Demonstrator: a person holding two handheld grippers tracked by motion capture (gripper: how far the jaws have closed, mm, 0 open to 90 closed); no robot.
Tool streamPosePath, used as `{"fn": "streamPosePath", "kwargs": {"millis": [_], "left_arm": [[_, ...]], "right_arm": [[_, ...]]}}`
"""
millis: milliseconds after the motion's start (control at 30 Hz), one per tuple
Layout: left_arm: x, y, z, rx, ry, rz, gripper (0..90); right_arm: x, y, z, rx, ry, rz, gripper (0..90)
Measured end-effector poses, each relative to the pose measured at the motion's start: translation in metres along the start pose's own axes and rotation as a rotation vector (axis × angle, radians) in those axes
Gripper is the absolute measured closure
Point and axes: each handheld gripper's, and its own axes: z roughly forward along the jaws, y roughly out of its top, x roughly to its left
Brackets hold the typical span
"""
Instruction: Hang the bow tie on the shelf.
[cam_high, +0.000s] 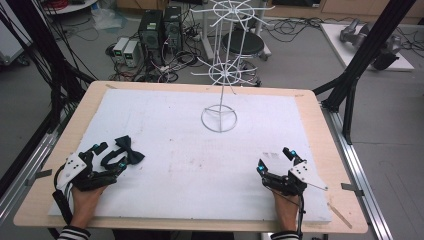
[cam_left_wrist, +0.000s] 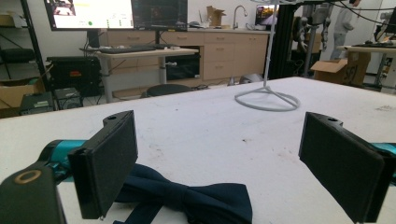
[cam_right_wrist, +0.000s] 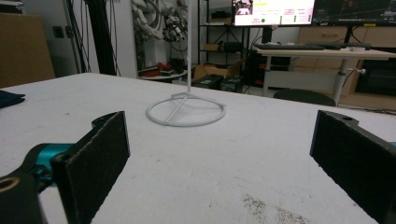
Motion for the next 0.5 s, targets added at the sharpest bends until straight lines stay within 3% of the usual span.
{"fn": "streamPosePath", "kwargs": {"millis": [500], "left_arm": [[0.0, 0.0017, 0.0042, 0.041, -0.003, -0.002, 12.0]], "right_arm": [[-0.0005, 0.0, -0.0001, 0.0, 0.001, 0.001, 3.8]]}}
